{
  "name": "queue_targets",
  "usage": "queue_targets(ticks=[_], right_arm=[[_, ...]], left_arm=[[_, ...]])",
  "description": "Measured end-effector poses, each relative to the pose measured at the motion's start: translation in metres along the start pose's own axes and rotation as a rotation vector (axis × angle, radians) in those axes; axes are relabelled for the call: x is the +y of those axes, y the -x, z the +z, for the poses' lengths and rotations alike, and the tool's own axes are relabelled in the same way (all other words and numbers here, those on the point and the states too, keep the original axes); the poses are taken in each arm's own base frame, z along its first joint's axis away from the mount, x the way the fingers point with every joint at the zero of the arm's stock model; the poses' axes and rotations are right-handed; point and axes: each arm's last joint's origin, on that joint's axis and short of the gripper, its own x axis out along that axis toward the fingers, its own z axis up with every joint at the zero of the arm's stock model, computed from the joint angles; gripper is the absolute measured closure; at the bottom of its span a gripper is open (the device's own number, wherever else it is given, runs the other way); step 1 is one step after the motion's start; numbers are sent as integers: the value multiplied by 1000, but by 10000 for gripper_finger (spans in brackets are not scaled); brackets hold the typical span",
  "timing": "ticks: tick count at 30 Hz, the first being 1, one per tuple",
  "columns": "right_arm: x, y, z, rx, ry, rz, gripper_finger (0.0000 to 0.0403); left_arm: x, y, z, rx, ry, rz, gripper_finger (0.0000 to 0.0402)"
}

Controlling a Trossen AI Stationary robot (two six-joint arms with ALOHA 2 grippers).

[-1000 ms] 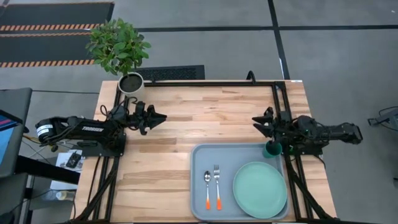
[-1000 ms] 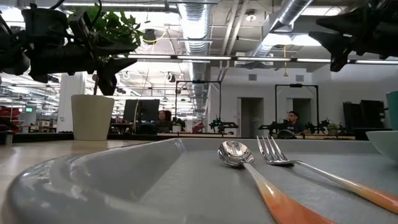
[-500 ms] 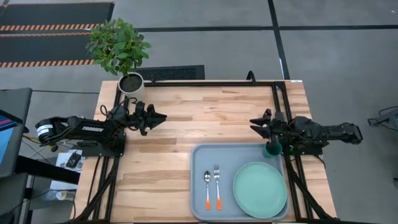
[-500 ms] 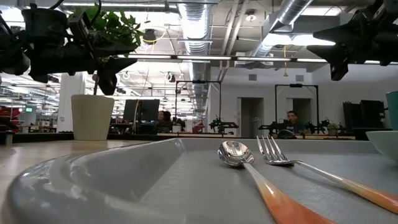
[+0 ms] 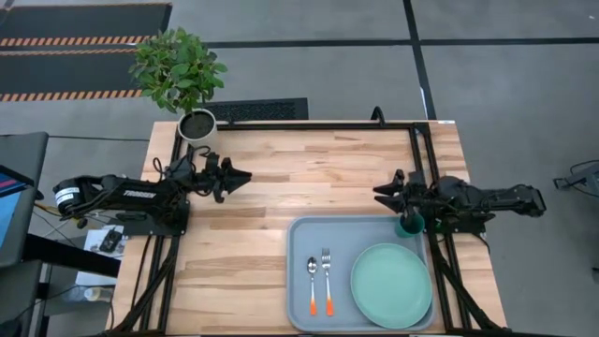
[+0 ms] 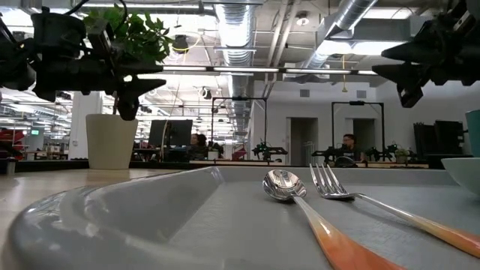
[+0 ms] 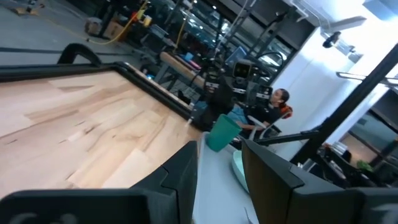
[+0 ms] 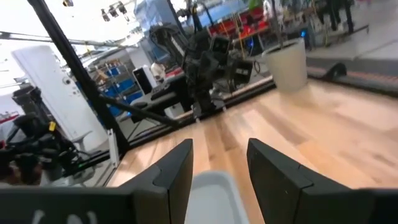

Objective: Pick and place plate/cup/fork/spoon on tray
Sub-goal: Return to Home Position

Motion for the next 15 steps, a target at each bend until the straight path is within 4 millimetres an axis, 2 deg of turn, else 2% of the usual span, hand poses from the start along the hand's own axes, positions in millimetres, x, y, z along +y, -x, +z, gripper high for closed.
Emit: queue_targets(ticks=[15], right_arm=[[-1,0,-6,66,-33,13,227]], left_arm=[[0,0,0,-9,3,11,290]])
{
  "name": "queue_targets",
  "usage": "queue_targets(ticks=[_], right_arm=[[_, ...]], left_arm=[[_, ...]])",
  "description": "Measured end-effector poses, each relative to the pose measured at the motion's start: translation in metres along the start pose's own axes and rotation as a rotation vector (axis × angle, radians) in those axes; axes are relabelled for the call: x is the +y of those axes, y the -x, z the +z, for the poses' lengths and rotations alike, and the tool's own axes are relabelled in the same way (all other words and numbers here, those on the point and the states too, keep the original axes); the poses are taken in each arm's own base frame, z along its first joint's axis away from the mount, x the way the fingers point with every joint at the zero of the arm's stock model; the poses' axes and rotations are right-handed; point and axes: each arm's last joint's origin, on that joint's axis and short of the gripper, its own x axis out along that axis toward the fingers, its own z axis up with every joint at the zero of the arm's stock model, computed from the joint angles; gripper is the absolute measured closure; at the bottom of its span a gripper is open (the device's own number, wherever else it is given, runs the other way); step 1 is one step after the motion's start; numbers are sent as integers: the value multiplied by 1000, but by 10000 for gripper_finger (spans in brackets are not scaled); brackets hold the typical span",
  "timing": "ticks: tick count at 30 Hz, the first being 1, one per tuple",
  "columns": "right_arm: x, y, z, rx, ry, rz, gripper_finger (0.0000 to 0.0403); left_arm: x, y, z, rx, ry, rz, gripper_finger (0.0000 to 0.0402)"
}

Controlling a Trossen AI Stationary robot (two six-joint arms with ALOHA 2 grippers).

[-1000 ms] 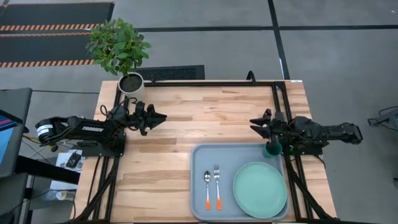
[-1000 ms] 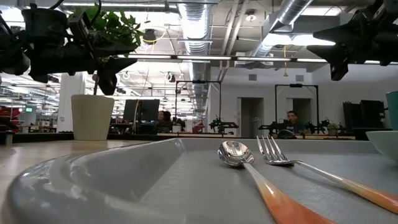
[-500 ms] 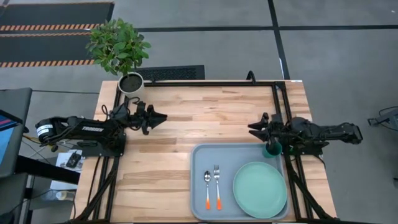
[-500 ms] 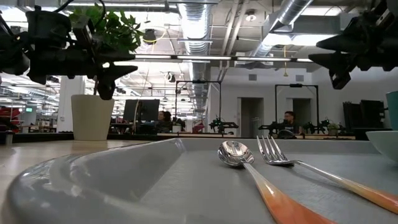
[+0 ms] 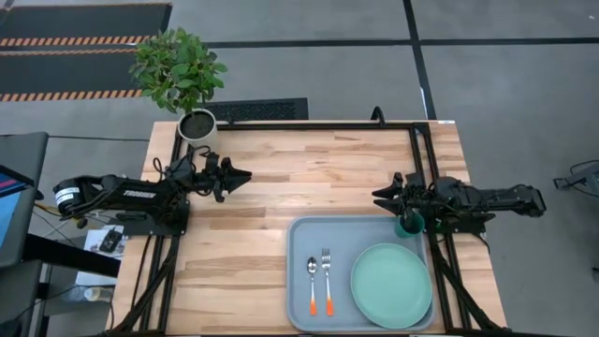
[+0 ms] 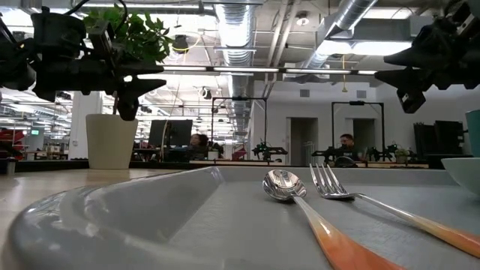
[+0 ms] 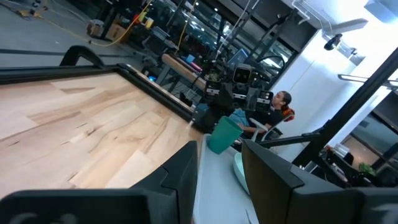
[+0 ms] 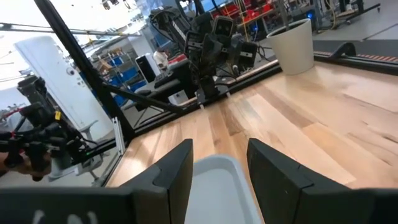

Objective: Pick and place plate/cup/fork/spoon on tray
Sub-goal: Return to Home Position

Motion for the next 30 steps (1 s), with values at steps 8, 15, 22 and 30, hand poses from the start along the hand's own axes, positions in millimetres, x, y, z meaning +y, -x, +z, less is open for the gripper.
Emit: queue_targets(ticks=[8,15,22,30], right_arm=[[0,0,-1,6,1,-3,226],[0,0,-1,7,3,-4,226],[-1,0,-1,11,4,-6,226],[-1,0,-1,11,4,-10,226]], left_arm=[[0,0,0,0,2,0,290],[0,0,0,0,4,0,290],[-28,6,27,-176,-83,-323,290],[-35,13,19,-51,-39,-355,290]])
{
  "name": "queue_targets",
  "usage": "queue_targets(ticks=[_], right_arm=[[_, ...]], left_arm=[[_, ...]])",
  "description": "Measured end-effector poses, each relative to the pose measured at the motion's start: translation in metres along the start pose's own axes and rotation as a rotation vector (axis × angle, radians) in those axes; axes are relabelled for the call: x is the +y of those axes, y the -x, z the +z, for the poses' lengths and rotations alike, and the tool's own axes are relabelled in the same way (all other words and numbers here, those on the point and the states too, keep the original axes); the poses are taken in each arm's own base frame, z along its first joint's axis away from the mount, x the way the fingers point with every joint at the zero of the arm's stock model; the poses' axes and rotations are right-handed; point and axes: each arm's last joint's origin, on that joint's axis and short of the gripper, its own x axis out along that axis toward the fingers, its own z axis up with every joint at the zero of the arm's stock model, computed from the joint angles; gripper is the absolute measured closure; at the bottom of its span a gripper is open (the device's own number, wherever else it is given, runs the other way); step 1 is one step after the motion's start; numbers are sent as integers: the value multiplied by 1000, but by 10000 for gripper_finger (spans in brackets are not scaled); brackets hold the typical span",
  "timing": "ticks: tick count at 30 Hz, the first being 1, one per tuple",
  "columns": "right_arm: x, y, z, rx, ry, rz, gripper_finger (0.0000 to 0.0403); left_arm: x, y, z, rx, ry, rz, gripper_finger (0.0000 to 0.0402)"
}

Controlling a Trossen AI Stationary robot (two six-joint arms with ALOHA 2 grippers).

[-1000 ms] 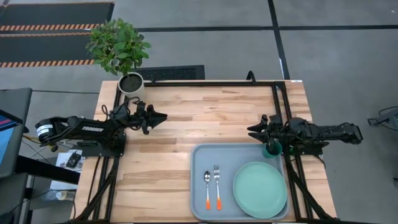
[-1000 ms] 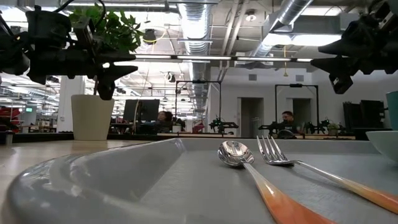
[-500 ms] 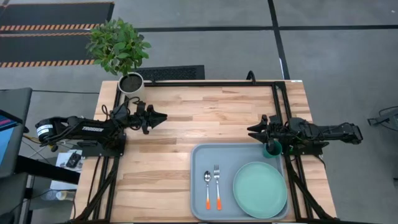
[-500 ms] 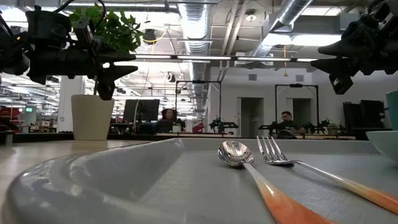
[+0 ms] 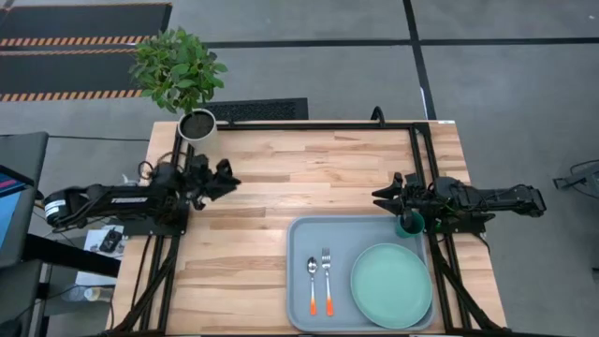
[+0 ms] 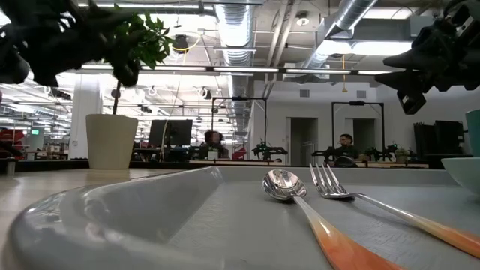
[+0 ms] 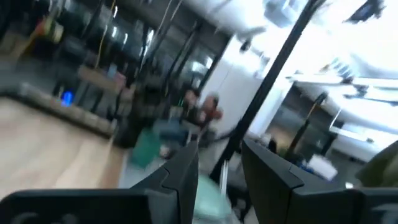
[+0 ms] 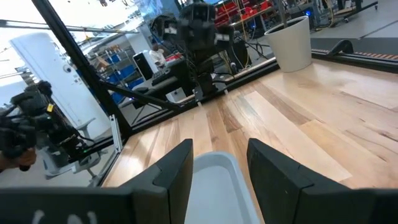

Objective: Pick and place plate/cup/fork/spoon on tray
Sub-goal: Return to Home Position

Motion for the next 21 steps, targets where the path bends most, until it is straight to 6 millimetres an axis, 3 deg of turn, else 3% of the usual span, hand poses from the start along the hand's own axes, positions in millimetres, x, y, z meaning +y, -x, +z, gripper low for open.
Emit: queue_targets(ticks=[8,16,21], right_arm=[[-1,0,-1,14,1,-6,225],[-1,0,-1,15,1,-7,227],[-1,0,-1,15,1,-7,227]], left_arm=[[-27,1,-1,-18,-93,-113,290],[-40,6,-21,-37,-153,185,290],[-44,12,-29,37,-220,216,290]])
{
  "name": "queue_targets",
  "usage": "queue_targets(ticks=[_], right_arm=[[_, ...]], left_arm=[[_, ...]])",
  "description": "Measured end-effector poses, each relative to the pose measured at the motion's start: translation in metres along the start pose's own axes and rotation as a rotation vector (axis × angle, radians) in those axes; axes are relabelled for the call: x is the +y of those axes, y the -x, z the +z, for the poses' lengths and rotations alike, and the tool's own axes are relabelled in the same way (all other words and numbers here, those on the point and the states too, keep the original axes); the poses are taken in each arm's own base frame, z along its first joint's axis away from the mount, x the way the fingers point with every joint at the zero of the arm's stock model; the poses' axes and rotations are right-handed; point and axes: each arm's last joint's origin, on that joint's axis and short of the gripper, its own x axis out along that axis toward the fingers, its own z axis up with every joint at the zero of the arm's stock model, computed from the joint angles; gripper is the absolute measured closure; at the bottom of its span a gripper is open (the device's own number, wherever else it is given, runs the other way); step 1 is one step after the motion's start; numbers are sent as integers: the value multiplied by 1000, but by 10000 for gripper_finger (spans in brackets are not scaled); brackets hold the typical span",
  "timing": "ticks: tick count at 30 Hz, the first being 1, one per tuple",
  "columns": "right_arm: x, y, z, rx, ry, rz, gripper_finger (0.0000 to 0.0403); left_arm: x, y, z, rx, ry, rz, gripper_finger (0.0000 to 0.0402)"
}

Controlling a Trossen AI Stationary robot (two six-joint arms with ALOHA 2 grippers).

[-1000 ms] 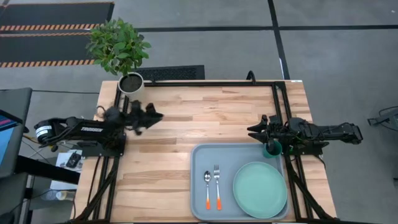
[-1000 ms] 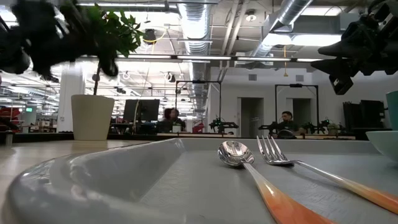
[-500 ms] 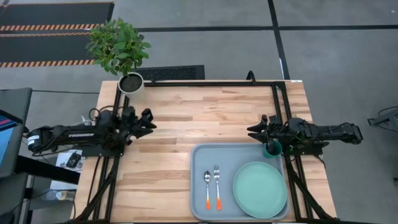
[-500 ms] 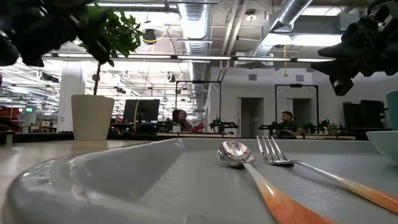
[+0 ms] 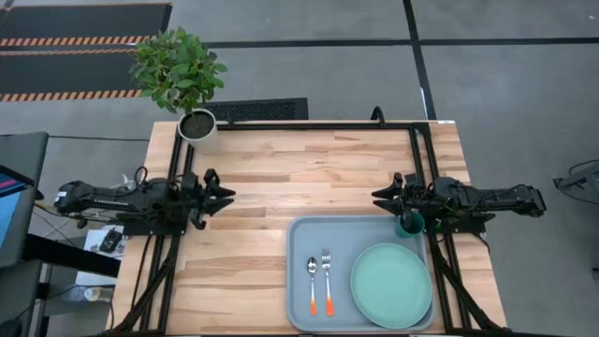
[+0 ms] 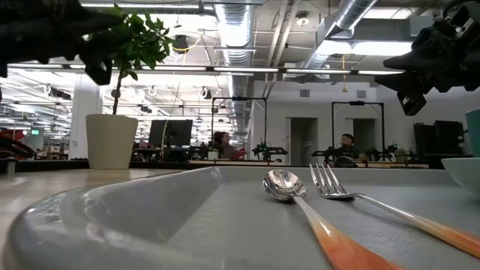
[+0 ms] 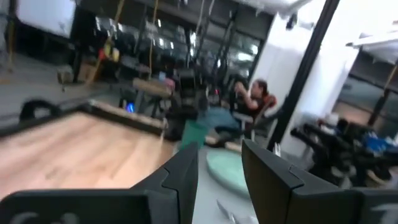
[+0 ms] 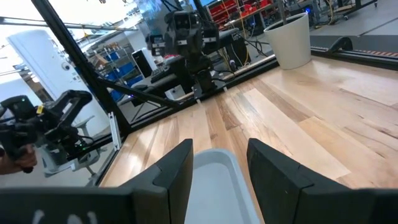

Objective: Pick and place plate/cup/fork/spoon on tray
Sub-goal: Return to Home Position

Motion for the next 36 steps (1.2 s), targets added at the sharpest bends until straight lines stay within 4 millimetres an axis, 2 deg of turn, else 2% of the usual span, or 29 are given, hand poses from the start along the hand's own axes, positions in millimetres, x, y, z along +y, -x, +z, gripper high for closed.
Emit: queue_targets(ticks=[7,12,22,36], right_arm=[[0,0,0,0,0,0,226],[0,0,0,1,0,0,225],[0,0,0,1,0,-1,226],[0,0,0,1,0,-2,227]], left_arm=[[-2,7,-8,101,8,-71,287],[1,12,-13,152,16,-27,283],[2,15,-14,149,-16,-15,282],[3,15,-16,176,28,2,282]])
